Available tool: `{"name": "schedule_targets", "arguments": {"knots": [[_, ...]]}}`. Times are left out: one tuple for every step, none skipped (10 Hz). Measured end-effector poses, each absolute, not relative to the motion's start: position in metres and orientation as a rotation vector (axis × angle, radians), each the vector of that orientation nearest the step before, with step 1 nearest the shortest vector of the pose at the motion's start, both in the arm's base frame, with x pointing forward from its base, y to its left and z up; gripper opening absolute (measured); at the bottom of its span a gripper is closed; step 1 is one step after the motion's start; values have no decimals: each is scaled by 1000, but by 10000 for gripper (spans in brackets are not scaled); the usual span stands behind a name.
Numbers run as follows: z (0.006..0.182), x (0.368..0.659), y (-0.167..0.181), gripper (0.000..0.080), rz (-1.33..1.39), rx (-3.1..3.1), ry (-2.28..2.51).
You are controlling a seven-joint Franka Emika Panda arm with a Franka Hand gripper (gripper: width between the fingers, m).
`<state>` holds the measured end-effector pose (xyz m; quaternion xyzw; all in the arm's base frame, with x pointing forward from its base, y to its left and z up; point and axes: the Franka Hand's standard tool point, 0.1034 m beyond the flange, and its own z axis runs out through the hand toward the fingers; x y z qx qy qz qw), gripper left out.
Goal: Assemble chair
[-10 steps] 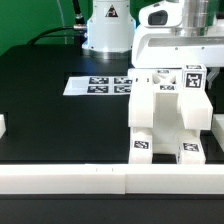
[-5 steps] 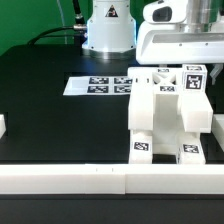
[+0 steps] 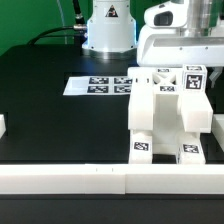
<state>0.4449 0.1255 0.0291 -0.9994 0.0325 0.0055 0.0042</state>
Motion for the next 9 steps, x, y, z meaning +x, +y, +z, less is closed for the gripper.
{"name": "schedule_targets", "arguments": {"knots": [[28,444,125,649,19,-3133,102],[27,444,125,649,20,-3133,102],[27,444,125,649,20,-3133,102],[27,444,125,649,20,-3134,103],[27,445,123,649,18,-3134,100],[26,446,119,649,18,-3136,109],[25,446,114,649,20,-3138,115],[25,447,112,649,20,-3139,122],[25,448,110,649,19,-3139,129]]}}
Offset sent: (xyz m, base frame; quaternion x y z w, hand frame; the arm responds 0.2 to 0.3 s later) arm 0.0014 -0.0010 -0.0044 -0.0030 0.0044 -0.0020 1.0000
